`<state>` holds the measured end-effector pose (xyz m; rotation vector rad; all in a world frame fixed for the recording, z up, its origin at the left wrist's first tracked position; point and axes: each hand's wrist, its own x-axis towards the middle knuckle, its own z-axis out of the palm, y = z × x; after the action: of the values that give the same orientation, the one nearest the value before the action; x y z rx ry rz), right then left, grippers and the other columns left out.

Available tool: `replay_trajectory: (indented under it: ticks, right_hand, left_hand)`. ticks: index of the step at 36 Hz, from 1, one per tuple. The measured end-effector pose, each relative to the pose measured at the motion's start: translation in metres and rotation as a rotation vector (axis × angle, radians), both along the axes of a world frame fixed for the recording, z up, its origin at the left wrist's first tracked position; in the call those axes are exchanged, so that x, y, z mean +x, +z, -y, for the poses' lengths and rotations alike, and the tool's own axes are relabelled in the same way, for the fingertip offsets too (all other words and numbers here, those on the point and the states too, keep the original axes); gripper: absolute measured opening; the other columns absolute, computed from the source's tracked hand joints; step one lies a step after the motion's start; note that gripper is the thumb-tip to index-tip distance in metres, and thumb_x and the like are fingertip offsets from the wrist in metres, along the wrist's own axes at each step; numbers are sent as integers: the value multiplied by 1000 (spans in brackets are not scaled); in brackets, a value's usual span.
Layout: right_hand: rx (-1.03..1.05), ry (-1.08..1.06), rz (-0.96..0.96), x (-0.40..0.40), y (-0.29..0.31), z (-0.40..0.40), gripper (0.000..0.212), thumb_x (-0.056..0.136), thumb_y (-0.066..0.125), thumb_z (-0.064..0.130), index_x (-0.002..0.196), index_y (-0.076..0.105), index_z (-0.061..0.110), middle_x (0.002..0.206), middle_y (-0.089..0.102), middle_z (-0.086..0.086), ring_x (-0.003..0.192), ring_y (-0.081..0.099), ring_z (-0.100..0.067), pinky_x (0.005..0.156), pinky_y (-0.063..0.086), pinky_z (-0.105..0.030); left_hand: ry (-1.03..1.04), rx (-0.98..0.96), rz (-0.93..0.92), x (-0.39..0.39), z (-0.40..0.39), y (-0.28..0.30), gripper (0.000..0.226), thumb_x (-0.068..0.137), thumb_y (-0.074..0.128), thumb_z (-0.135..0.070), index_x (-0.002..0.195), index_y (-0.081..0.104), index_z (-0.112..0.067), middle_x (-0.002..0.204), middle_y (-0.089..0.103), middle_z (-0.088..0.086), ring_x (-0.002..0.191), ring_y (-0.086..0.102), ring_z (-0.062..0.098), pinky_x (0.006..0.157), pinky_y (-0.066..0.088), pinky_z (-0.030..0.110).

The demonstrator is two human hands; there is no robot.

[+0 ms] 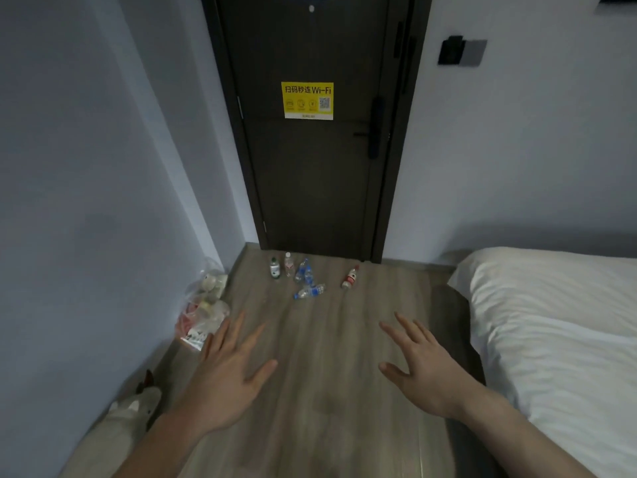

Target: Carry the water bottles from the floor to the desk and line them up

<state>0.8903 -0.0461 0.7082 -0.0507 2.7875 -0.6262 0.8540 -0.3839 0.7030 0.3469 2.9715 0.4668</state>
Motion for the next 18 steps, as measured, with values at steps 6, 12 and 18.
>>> replay_trajectory:
  ticks: [6, 12, 18]
  right_hand:
    - [4, 79, 23, -95, 7, -23, 73, 101, 47, 55, 160, 5, 41, 169, -10, 9, 157, -9, -23, 127, 9, -42]
    - [-2, 125, 44, -184, -1, -37, 72, 101, 46, 54, 160, 6, 40, 170, -8, 9, 157, -7, -22, 125, 11, -39]
    - [21, 109, 59, -273, -17, -59, 73, 101, 45, 57, 160, 6, 41, 169, -10, 10, 157, -8, -21, 126, 13, -41]
  left_hand:
    - [51, 2, -5, -62, -20, -2, 99, 71, -3, -92, 155, 17, -44, 164, -18, -11, 151, -20, 14, 125, 4, 45]
    - [91, -30, 32, -140, -23, -21, 86, 80, 10, -80, 156, 16, -42, 163, -21, -12, 151, -21, 15, 125, 1, 40]
    - [111, 5, 59, -237, -45, -35, 86, 75, 8, -84, 153, 10, -48, 163, -14, -10, 152, -12, 18, 122, 0, 40]
